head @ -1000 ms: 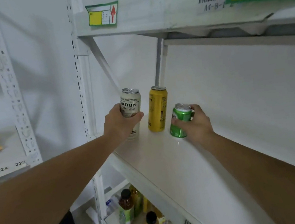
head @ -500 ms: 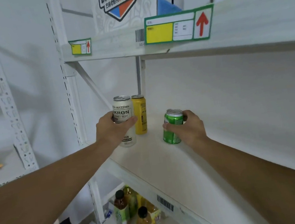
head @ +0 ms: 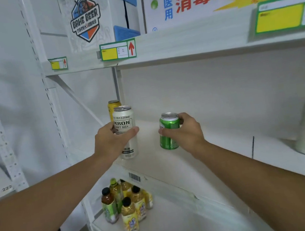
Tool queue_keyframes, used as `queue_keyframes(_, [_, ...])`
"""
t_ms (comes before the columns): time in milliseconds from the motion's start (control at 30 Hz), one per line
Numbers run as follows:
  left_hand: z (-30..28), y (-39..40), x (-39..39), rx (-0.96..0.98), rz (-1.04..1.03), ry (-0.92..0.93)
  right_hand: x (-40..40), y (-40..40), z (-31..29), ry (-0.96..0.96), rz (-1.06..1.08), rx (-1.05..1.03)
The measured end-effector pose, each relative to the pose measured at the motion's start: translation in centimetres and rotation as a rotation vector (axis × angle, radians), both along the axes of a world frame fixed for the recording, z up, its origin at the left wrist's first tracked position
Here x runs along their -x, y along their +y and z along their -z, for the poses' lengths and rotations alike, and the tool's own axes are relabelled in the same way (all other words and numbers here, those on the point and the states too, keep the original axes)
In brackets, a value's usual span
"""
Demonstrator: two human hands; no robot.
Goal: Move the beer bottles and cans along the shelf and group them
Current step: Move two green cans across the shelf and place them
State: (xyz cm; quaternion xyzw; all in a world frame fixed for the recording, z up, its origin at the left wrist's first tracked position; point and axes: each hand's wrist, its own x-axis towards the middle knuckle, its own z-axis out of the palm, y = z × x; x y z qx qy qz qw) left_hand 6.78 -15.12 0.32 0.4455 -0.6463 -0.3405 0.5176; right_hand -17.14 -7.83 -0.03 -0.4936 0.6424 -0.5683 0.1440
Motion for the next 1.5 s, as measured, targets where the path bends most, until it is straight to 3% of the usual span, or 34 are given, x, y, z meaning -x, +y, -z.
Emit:
queue_keyframes(467, [2.1,12.3,4.2,-0.014,0.339,0.062,-0.2,19.8,1.0,0.036,0.338,-0.051])
queue_keyframes(1000, [-0.2,25.0,17.0,-0.007,0.577,0.064,8.0,39.7,-0.1,0.073,0.642,-0.022])
queue_keyframes(1300, [0.8,29.5,22.4,-0.007,0.683,0.042,12.0,43.9,1.5,0.137,0.858,-0.021])
queue_keyframes(1500, [1.4,29.8,23.9,0.036,0.715,0.014,12.9,43.7,3.2,0.146,0.864,-0.045])
